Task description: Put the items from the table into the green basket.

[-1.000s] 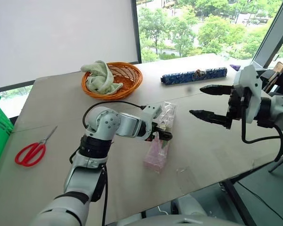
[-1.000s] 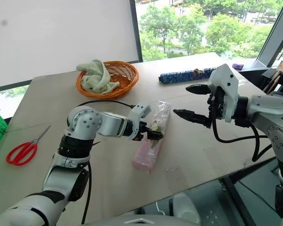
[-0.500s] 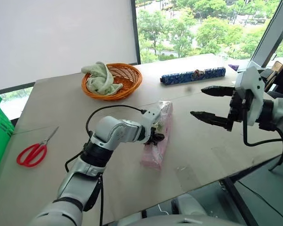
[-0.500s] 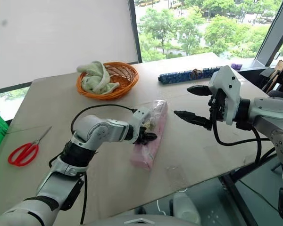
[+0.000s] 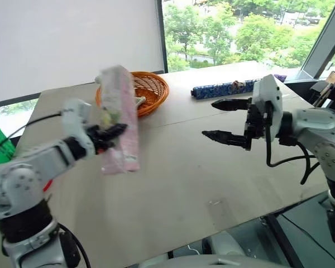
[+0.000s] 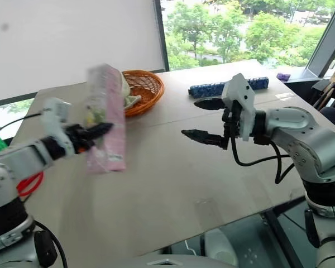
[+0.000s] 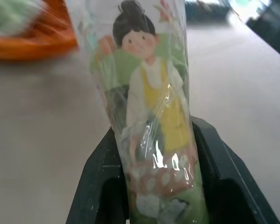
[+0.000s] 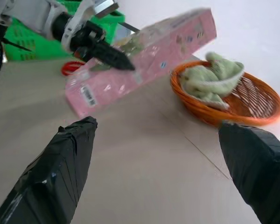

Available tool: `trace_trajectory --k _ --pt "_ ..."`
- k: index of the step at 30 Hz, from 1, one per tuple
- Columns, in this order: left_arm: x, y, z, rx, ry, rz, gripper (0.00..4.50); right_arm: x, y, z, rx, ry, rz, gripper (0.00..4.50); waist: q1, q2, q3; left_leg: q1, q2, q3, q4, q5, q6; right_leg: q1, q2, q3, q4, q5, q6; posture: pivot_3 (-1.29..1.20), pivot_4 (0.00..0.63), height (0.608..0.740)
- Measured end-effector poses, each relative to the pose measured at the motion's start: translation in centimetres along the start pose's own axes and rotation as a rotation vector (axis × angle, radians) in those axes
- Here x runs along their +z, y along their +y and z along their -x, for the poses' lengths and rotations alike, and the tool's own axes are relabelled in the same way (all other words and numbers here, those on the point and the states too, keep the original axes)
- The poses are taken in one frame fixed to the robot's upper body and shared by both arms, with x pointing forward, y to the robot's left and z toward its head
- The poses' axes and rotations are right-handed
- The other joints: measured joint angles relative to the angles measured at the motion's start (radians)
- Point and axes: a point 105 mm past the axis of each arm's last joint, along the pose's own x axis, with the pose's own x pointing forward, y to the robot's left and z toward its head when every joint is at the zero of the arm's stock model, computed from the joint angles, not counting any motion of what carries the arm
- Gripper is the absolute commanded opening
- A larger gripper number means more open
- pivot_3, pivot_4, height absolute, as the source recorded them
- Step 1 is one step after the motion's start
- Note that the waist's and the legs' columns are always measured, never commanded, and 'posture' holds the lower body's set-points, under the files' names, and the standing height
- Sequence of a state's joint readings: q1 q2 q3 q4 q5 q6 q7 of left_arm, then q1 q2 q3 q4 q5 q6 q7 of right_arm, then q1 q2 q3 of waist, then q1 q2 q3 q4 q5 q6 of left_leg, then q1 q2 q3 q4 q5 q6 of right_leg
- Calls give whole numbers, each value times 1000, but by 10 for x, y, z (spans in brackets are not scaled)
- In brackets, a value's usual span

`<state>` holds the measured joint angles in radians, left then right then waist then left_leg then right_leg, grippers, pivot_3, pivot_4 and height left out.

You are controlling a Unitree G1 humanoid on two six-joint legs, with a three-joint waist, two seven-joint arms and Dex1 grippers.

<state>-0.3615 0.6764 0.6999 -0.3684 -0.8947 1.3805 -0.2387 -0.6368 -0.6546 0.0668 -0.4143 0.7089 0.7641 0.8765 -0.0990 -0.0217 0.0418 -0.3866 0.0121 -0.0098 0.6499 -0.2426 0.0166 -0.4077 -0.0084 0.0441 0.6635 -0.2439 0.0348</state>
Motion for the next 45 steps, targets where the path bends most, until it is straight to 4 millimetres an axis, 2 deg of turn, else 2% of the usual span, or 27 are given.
trace_trajectory --k 4,6,8,10,14,18,21,24,26,27,28,29,33,35,37,39,40,42,43,45 --pt "55 67 44 362 -119 -72 1540 25 4 -23 142 -114 52 4500 56 -6 3 1 0 1 0 0 0 0 0 0 0 1 -1 170 0 740" --pt "71 95 63 503 -108 -148 1540 41 6 -30 201 -162 94 4500 85 -5 3 0 -1 2 -3 0 0 -1 -4 -1 -1 2 -4 173 0 740" --pt "75 113 72 576 -73 -218 1540 48 6 -33 229 -180 122 4500 115 -5 3 0 -2 1 -5 0 -1 -2 -8 -3 -2 2 -5 169 0 740" --pt "73 141 80 660 44 -366 1540 51 2 -44 252 -181 122 4500 132 -5 4 -2 -2 2 -7 0 -1 -5 -10 -3 -3 0 -8 152 0 740" --pt "79 191 105 781 183 -570 1540 68 -5 -68 255 -167 158 4500 143 -6 3 -11 -2 1 -7 1 -3 -14 -16 -5 -1 1 -9 145 0 740" --pt "92 213 122 858 245 -745 1540 78 -7 -81 251 -143 181 4500 143 -10 1 -13 -3 1 -10 1 -3 -16 -18 -6 -1 2 -7 143 0 740" --pt "87 226 133 908 326 -811 1540 78 -9 -83 244 -130 172 4500 139 -11 0 -15 -3 1 -10 1 -3 -17 -18 -6 0 2 -6 147 0 740" --pt "75 236 143 922 401 -812 2334 77 -11 -84 238 -122 174 4500 138 -14 -2 -16 -3 2 -10 1 -3 -19 -17 -7 0 2 -6 142 0 740" --pt "73 238 146 927 401 -806 3261 77 -10 -84 243 -122 174 4500 139 -14 -2 -20 -3 2 -9 1 -3 -20 -17 -10 1 2 -6 145 0 740" --pt "77 237 146 935 374 -808 3659 77 -10 -84 246 -122 174 4500 139 -14 -2 -22 -3 1 -7 1 -3 -21 -17 -12 1 2 -6 147 0 740" --pt "85 235 144 939 326 -811 4284 77 -9 -84 248 -122 175 4500 140 -15 -3 -27 -2 -2 -3 1 -3 -24 -17 -16 2 3 -6 148 0 740" --pt "89 233 143 938 304 -815 4456 77 -9 -84 250 -123 174 4500 140 -15 -3 -28 -2 -3 -1 1 -3 -24 -17 -17 2 3 -6 150 0 740" --pt "113 202 110 749 67 -770 4456 73 -7 -82 256 -124 169 4500 148 -16 -3 -29 -3 -3 1 1 -3 -23 -23 -20 3 3 -6 155 0 740" --pt "114 173 79 595 -76 -738 4456 67 -8 -77 245 -118 165 4500 152 -13 -5 -27 -4 -5 1 1 -2 -21 -28 -20 4 3 -6 161 0 740" --pt "97 127 41 387 -213 -631 4456 54 -11 -73 221 -99 139 4500 156 -13 -6 -28 -5 -3 3 1 -2 -21 -32 -18 5 3 -5 163 0 740" --pt "72 87 18 234 -258 -487 4456 40 -16 -67 181 -79 117 4500 155 -17 -9 -28 -5 -4 3 1 -2 -21 -31 -17 5 4 -5 147 0 740" --pt "52 57 6 125 -258 -405 4456 31 -24 -59 129 -69 88 4500 153 -21 -11 -28 -5 -4 4 1 -2 -21 -31 -17 5 4 -4 142 0 740" --pt "38 29 0 36 -241 -365 4456 22 -33 -49 67 -53 70 4500 147 -22 -11 -28 -5 -4 3 1 -2 -21 -30 -16 7 4 -4 123 0 740" --pt "33 7 -3 -12 -247 -353 4456 13 -41 -38 8 -24 67 4500 147 -21 -11 -27 -5 -4 3 1 -2 -21 -29 -17 8 4 -5 123 0 740" --pt "23 -21 -6 -63 -243 -347 4456 -6 -53 -20 -82 35 60 4500 147 -18 -12 -26 -4 -4 3 1 -2 -21 -28 -16 9 4 -5 100 0 740"
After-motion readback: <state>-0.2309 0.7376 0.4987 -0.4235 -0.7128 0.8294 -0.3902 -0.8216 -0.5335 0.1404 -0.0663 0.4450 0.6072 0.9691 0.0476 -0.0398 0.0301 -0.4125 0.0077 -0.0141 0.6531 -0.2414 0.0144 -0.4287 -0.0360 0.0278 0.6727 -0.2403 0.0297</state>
